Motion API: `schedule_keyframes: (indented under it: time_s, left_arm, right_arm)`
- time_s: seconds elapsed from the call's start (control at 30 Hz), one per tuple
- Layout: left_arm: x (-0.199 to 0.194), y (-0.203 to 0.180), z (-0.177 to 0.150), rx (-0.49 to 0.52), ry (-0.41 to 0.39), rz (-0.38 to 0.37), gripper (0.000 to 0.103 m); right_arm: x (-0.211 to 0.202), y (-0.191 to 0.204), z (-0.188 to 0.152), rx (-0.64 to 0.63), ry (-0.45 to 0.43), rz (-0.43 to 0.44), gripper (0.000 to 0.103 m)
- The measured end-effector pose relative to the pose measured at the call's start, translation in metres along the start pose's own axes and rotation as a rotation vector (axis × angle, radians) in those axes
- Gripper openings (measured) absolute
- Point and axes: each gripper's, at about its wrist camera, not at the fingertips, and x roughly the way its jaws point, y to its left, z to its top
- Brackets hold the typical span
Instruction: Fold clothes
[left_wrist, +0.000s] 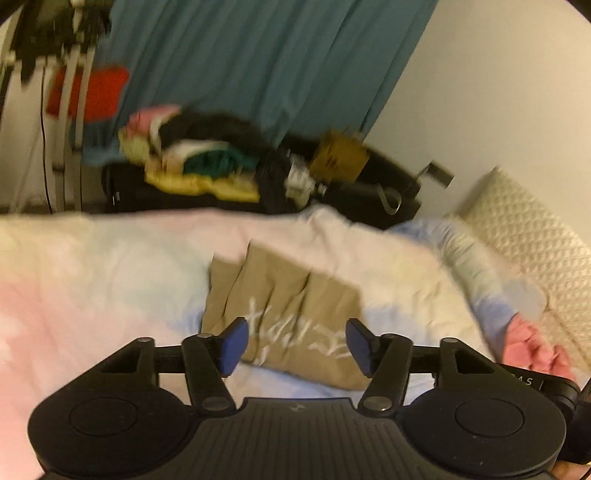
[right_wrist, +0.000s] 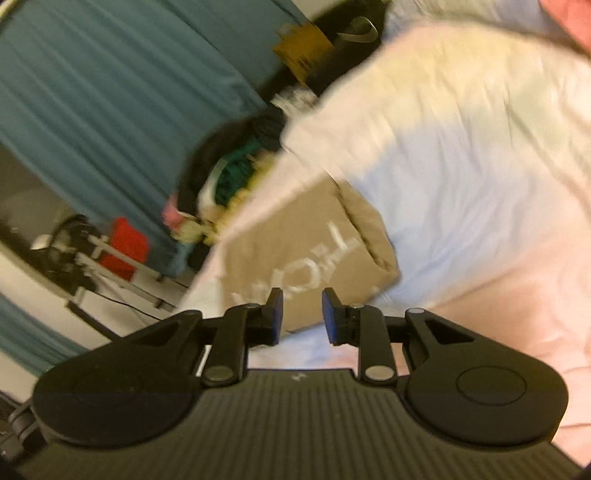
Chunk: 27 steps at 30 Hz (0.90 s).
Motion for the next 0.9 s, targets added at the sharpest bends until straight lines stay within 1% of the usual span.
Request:
schedule_keyframes:
  time_s: [0.07, 0.13, 0.17, 0.2, 0.23, 0.27, 0.3, 0.37, 0.43, 0.57, 0.63, 0.7, 0.77, 0.8, 0.9]
  left_arm:
    - [-0.037, -0.018, 0.005, 0.035, -0.042, 0.015, 0.081]
    - [-0.073, -0.037, 0.008, 0.075, -0.08, 0.028, 0.083]
    - [-0.093, -0.046, 0.008, 0.093, -0.096, 0.032, 0.087]
    - [-0.111, -0.054, 0.008, 0.11, -0.113, 0.036, 0.091]
    - [-0.127, -0.06, 0.005, 0.125, -0.131, 0.039, 0.095]
    - [-0.144, -0.065, 0.002, 0.138, -0.149, 0.04, 0.101]
    - [-0.161, -0.071, -0.002, 0.151, -0.166, 0.042, 0.103]
    - [-0.189, -0.079, -0.013, 0.167, -0.19, 0.05, 0.103]
    - [-0.206, -0.084, -0.031, 0.17, -0.213, 0.06, 0.103]
    - [-0.238, -0.092, -0.065, 0.176, -0.259, 0.081, 0.103]
    - [-0.245, -0.088, -0.085, 0.162, -0.292, 0.088, 0.103]
    - [-0.247, -0.076, -0.108, 0.132, -0.328, 0.089, 0.103]
    - [-0.24, -0.065, -0.129, 0.115, -0.33, 0.127, 0.103]
    - [-0.238, -0.058, -0.137, 0.102, -0.322, 0.135, 0.103]
    - [-0.229, -0.037, -0.155, 0.086, -0.311, 0.174, 0.103]
  right_arm:
    - [-0.032, 0.014, 0.005, -0.051, -0.02, 0.024, 0.027]
    - [-0.061, 0.029, 0.01, -0.1, -0.036, 0.045, 0.028]
    - [-0.077, 0.035, 0.012, -0.127, -0.044, 0.055, 0.029]
    - [-0.093, 0.041, 0.011, -0.157, -0.057, 0.067, 0.039]
    - [-0.107, 0.046, 0.009, -0.187, -0.075, 0.079, 0.058]
    - [-0.122, 0.051, 0.007, -0.216, -0.092, 0.092, 0.069]
    - [-0.136, 0.055, 0.005, -0.245, -0.111, 0.104, 0.087]
    - [-0.162, 0.062, -0.003, -0.299, -0.142, 0.111, 0.086]
    - [-0.184, 0.066, -0.013, -0.359, -0.163, 0.119, 0.086]
    - [-0.209, 0.066, -0.042, -0.465, -0.201, 0.143, 0.086]
    - [-0.21, 0.06, -0.057, -0.481, -0.215, 0.148, 0.086]
    - [-0.211, 0.054, -0.072, -0.498, -0.228, 0.152, 0.086]
    - [-0.211, 0.048, -0.087, -0.515, -0.242, 0.156, 0.086]
    - [-0.212, 0.045, -0.095, -0.523, -0.248, 0.158, 0.086]
    - [-0.203, 0.04, -0.114, -0.544, -0.261, 0.162, 0.086]
